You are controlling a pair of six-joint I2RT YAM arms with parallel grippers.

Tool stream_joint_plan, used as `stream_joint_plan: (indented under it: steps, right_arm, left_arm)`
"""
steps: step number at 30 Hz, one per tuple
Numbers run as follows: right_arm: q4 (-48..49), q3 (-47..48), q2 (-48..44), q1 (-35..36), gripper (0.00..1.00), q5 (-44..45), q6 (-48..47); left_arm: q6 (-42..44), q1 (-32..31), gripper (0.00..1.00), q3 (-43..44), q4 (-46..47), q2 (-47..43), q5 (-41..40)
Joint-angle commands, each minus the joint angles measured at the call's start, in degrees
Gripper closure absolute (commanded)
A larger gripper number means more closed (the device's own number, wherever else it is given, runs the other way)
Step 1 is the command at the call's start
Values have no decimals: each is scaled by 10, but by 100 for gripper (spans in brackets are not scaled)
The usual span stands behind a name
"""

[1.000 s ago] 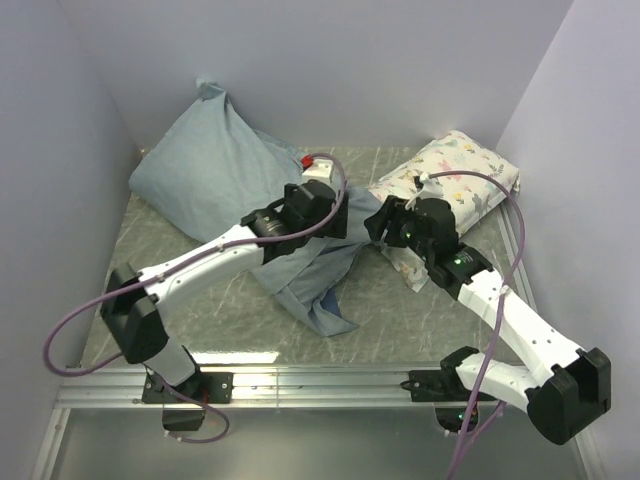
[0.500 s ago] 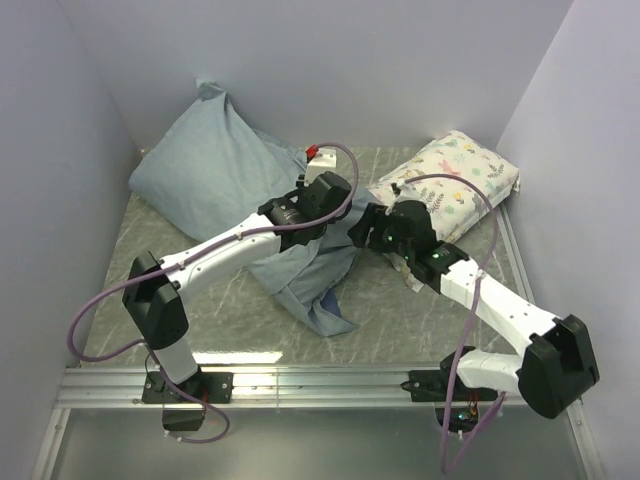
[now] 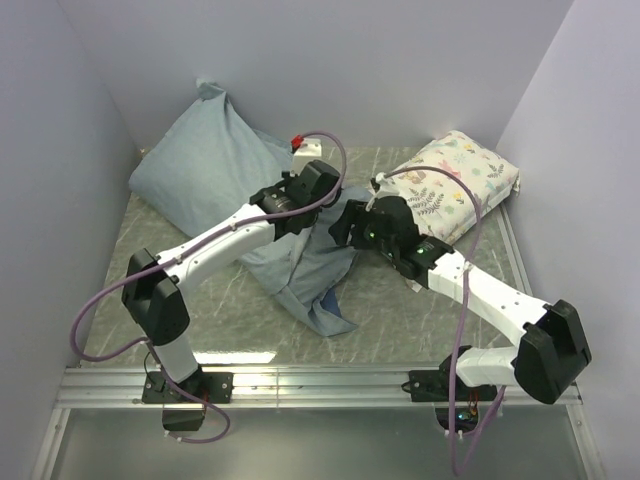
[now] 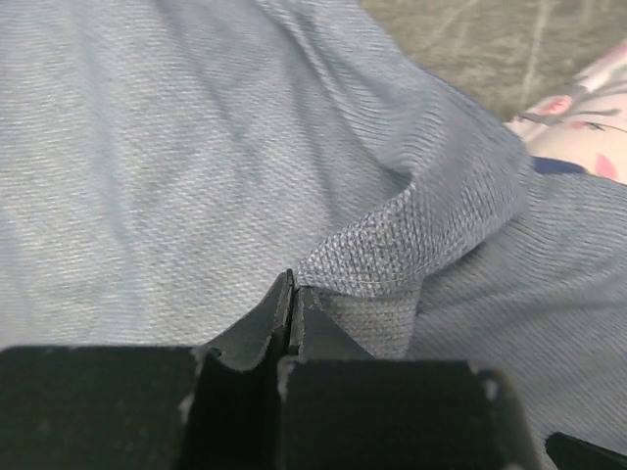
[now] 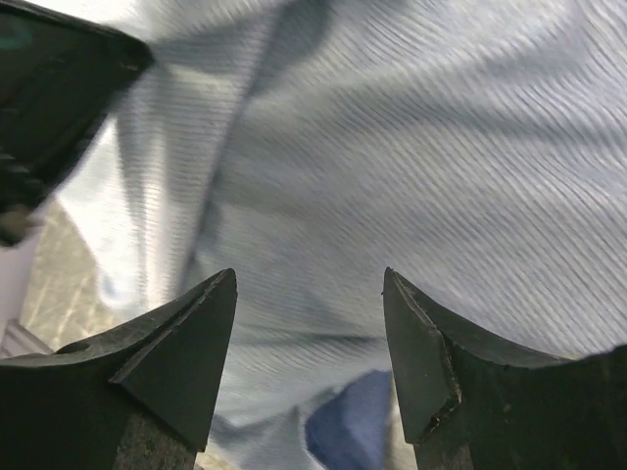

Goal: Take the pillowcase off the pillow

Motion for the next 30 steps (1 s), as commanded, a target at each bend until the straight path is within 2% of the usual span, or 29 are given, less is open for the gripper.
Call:
stream_joint_plan:
  steps: [1, 7, 21, 22, 23, 24, 25, 26, 27, 30]
  right_arm:
    - [17, 46, 18, 12, 32, 25, -7]
    - [2, 100, 59, 27, 31, 40, -20]
    - [-43, 220, 183, 62, 29, 103, -55]
    - [-47, 223, 188, 68, 32, 106, -59]
    - [-56, 229, 194, 69, 47, 108, -62]
    - [-67, 239, 204, 68, 57, 113, -63]
    - [-81, 239, 205, 68, 82, 122, -64]
    - [-81, 233, 200, 68, 93, 128, -66]
    - [-80, 212, 184, 68, 99, 131, -65]
    - [-79, 162, 132, 68, 100, 151, -66]
  left_arm:
    - [-11, 19, 100, 11, -19, -45, -27]
    - [-14, 68, 100, -13, -8, -88, -3]
    - [-23, 128, 100, -12, 6, -78, 63]
    - [-24, 136, 100, -14, 9, -78, 70]
    - [-26, 140, 100, -16, 11, -77, 76]
    - [-28, 145, 100, -20, 17, -77, 83]
    - [-28, 154, 100, -21, 20, -77, 91]
    - [-29, 158, 100, -22, 22, -76, 94]
    - [-32, 164, 100, -22, 22, -73, 96]
    - [-39, 189, 100, -18, 25, -65, 110]
